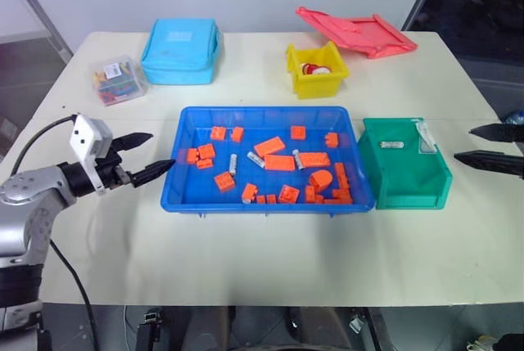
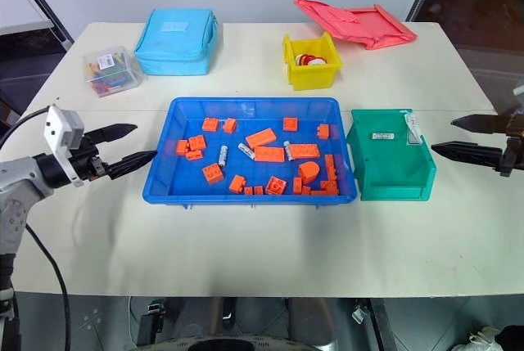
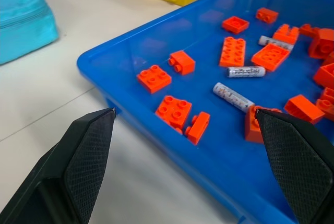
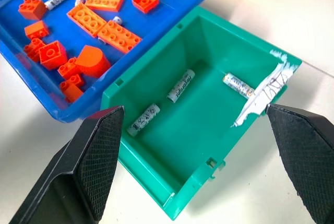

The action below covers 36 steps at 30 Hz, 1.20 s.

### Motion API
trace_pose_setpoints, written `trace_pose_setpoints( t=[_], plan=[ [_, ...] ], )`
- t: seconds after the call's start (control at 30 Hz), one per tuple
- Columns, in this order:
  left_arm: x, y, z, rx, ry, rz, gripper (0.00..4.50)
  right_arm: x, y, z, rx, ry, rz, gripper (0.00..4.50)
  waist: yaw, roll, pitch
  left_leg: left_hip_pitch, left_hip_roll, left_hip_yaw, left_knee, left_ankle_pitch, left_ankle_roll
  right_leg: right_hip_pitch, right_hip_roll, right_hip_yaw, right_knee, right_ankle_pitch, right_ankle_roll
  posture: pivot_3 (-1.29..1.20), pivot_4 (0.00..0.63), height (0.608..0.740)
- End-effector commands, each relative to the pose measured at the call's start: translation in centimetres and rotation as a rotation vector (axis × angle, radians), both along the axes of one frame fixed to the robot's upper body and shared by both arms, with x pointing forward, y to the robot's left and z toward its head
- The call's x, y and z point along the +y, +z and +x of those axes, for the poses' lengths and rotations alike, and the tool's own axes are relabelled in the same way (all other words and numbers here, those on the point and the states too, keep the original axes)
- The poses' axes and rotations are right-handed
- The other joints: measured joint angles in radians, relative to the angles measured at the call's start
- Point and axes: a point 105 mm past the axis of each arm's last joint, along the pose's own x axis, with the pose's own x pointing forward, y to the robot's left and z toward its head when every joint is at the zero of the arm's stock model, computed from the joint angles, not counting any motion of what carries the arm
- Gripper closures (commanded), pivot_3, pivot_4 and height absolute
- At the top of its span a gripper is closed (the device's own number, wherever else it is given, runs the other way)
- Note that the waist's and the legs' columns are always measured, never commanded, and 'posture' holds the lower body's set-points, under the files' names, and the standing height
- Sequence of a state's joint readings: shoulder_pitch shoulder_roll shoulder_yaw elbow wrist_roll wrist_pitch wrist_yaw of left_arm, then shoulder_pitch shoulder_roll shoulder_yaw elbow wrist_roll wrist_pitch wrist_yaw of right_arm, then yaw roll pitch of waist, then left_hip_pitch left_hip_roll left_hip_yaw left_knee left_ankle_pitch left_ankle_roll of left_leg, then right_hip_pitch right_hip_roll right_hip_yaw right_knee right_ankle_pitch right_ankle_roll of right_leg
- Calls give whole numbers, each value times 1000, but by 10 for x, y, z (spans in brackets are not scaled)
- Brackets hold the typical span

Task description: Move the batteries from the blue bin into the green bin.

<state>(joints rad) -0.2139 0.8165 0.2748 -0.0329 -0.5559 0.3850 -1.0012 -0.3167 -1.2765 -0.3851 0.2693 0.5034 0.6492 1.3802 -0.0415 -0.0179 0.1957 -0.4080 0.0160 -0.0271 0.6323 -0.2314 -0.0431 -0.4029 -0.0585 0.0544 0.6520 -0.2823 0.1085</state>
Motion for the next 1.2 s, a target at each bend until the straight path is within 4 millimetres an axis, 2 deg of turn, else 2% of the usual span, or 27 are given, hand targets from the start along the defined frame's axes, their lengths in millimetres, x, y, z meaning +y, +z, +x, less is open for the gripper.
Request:
trace_pose_setpoints(
  t=[0.03,0.17,0.63,1.03,1.13,1.2],
  plan=[
    [-8,11,-2,-31,-43,6,0,1,14,-1,-64,3,-10,52,0,0,0,0,0,0,0,0,0,0,0,0,0,0,0,0,150,740],
    [-10,14,-1,-40,-38,3,0,4,15,1,-73,8,-4,52,0,0,0,0,0,0,0,0,0,0,0,0,0,0,0,0,150,740],
    [-16,6,-12,9,-97,25,0,13,12,9,-81,29,6,52,0,0,0,0,0,0,0,0,0,0,0,0,0,0,0,0,150,740],
    [-15,9,-12,-3,-83,16,0,18,15,18,-102,45,-1,52,0,0,0,0,0,0,0,0,0,0,0,0,0,0,0,0,150,740],
    [-14,10,-11,-8,-73,8,0,30,25,27,-158,66,34,52,-3,0,0,0,0,0,0,0,0,0,0,0,0,0,0,0,150,740],
    [-13,13,-9,-16,-64,-4,0,49,33,36,-211,110,78,52,-5,0,0,0,0,0,0,0,0,0,0,0,1,0,0,0,150,740]
  ],
)
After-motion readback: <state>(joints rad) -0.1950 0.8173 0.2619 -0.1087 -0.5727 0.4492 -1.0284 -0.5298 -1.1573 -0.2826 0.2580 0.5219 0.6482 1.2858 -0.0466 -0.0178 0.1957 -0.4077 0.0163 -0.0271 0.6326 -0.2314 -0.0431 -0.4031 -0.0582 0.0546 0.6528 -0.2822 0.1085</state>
